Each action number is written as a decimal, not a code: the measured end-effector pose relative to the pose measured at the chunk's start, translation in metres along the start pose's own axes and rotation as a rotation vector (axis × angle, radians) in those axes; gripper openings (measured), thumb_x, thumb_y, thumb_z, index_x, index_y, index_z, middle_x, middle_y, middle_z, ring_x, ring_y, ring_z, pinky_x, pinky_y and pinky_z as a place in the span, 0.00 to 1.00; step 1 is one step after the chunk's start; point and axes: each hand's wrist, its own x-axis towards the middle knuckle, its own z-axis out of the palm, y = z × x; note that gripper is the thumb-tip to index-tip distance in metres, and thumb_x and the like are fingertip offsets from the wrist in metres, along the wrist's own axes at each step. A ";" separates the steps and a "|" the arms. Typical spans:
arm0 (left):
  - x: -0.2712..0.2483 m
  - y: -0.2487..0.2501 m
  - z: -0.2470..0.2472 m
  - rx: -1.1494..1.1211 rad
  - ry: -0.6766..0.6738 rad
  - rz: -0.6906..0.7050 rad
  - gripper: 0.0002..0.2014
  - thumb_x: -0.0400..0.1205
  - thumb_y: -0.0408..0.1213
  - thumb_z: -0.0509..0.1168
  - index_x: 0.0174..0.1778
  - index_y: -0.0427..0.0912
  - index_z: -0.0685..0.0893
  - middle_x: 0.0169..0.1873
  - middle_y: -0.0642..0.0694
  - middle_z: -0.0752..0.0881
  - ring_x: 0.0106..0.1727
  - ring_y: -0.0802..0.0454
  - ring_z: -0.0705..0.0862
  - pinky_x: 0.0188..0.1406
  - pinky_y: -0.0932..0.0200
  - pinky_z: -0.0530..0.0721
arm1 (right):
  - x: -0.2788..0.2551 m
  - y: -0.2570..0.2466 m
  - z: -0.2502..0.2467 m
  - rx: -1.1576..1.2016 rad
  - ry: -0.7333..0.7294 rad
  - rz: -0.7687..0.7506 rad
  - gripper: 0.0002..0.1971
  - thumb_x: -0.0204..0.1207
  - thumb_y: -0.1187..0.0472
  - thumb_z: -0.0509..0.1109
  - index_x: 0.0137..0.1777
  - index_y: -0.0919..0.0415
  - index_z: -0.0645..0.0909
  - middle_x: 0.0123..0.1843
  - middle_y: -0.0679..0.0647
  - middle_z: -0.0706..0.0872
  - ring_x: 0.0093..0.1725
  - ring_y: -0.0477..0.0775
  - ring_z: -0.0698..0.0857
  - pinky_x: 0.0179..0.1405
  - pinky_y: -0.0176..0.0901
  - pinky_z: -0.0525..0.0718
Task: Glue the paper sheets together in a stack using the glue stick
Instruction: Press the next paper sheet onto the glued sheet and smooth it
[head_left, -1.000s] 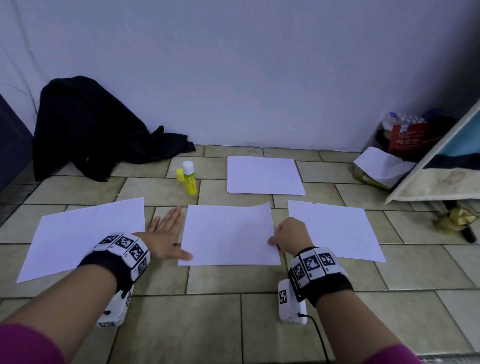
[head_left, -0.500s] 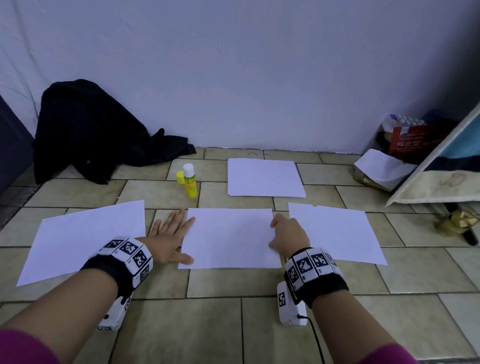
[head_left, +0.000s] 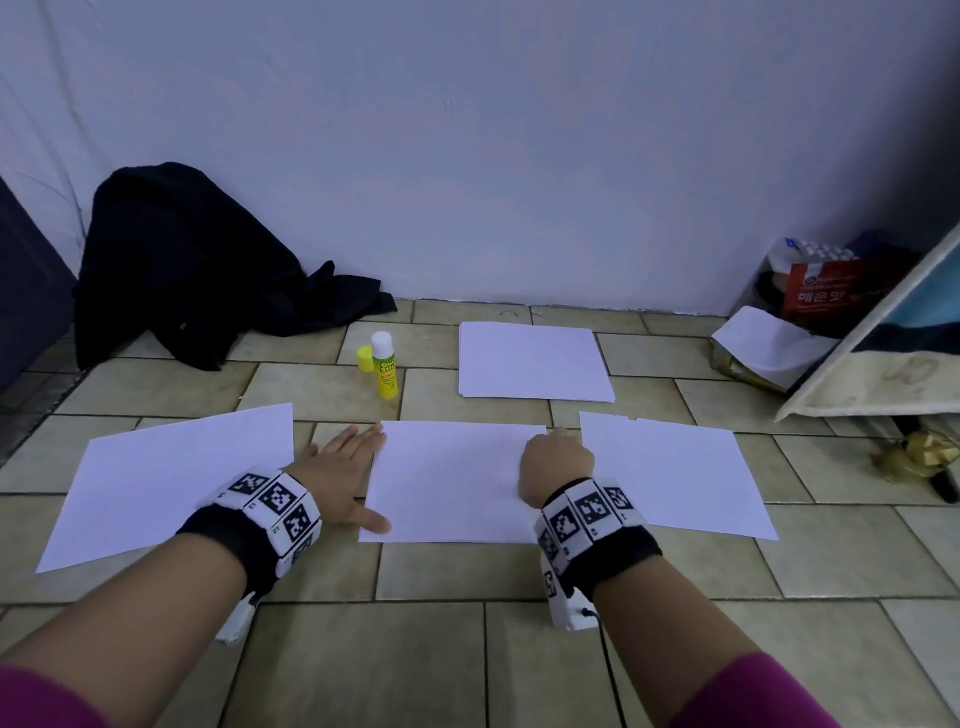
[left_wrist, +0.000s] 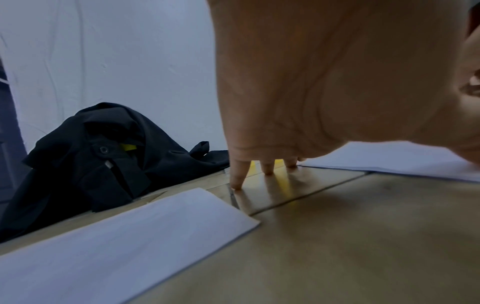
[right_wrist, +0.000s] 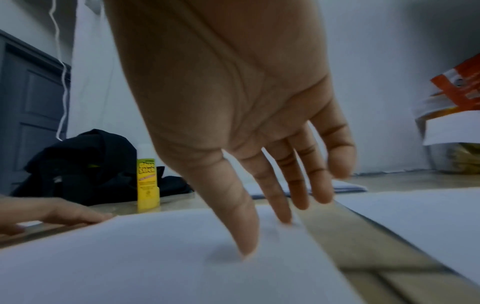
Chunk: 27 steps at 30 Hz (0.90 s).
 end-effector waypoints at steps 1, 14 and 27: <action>0.001 0.000 0.001 0.002 -0.001 -0.002 0.58 0.74 0.65 0.67 0.83 0.43 0.32 0.83 0.53 0.31 0.84 0.51 0.33 0.82 0.38 0.47 | -0.001 -0.008 -0.003 -0.035 0.010 -0.011 0.22 0.81 0.60 0.59 0.74 0.64 0.68 0.75 0.62 0.67 0.73 0.60 0.70 0.60 0.48 0.81; 0.004 0.001 0.003 0.044 -0.014 -0.017 0.58 0.75 0.65 0.67 0.84 0.42 0.33 0.82 0.51 0.30 0.84 0.50 0.32 0.81 0.38 0.46 | 0.012 -0.070 0.021 0.049 -0.188 -0.469 0.49 0.78 0.40 0.65 0.85 0.55 0.35 0.86 0.49 0.35 0.85 0.51 0.41 0.82 0.65 0.44; 0.006 0.001 0.000 0.078 -0.037 -0.007 0.57 0.76 0.66 0.64 0.83 0.42 0.31 0.82 0.52 0.29 0.83 0.50 0.31 0.81 0.38 0.46 | 0.021 0.017 0.010 0.002 -0.140 -0.144 0.62 0.67 0.28 0.68 0.83 0.68 0.36 0.87 0.56 0.42 0.85 0.53 0.50 0.82 0.62 0.47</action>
